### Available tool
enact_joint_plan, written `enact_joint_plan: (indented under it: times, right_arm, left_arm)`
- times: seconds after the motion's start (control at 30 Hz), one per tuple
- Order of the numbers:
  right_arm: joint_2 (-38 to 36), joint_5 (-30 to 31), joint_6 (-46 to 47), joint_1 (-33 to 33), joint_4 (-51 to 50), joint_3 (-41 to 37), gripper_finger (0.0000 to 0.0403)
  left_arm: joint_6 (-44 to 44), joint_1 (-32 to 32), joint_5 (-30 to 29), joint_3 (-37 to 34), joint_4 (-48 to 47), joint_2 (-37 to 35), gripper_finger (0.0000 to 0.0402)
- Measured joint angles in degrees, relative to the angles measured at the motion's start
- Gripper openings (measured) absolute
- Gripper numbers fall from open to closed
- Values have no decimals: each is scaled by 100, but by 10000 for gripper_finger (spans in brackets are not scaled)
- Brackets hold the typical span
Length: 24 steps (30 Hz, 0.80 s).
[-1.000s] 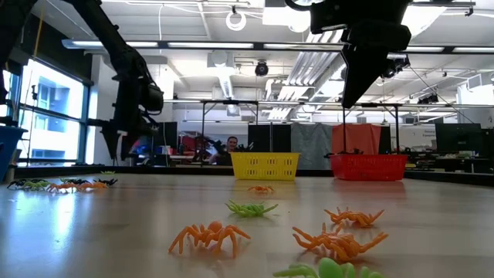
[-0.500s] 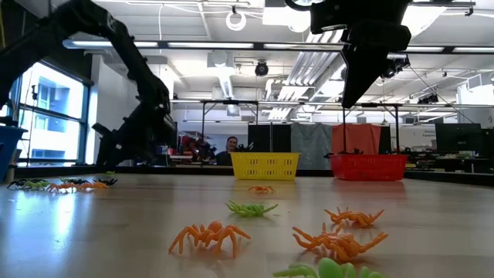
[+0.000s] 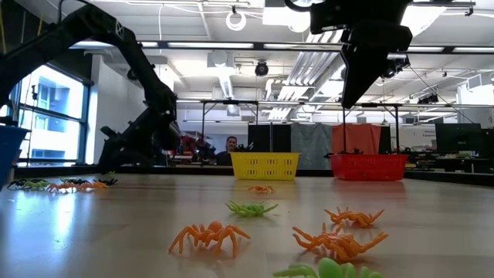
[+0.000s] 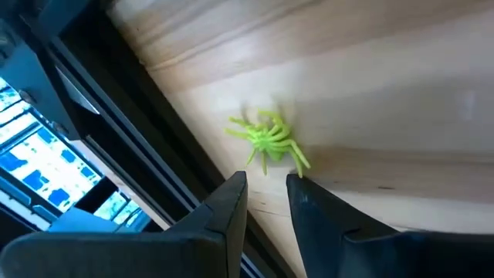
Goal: Sort Halloween decoration
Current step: Put the green spider toy into the yellow bin
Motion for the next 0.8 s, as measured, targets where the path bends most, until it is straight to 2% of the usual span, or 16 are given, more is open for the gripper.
enact_joint_plan:
  times: [0.4,0.8]
  right_arm:
    - [0,2,42,-6,0,0,83]
    - [0,-9,13,-167,4,0,83]
  left_arm:
    - [403,266,101,2,207,-28,88]
    - [830,244,229,218,388,-90,88]
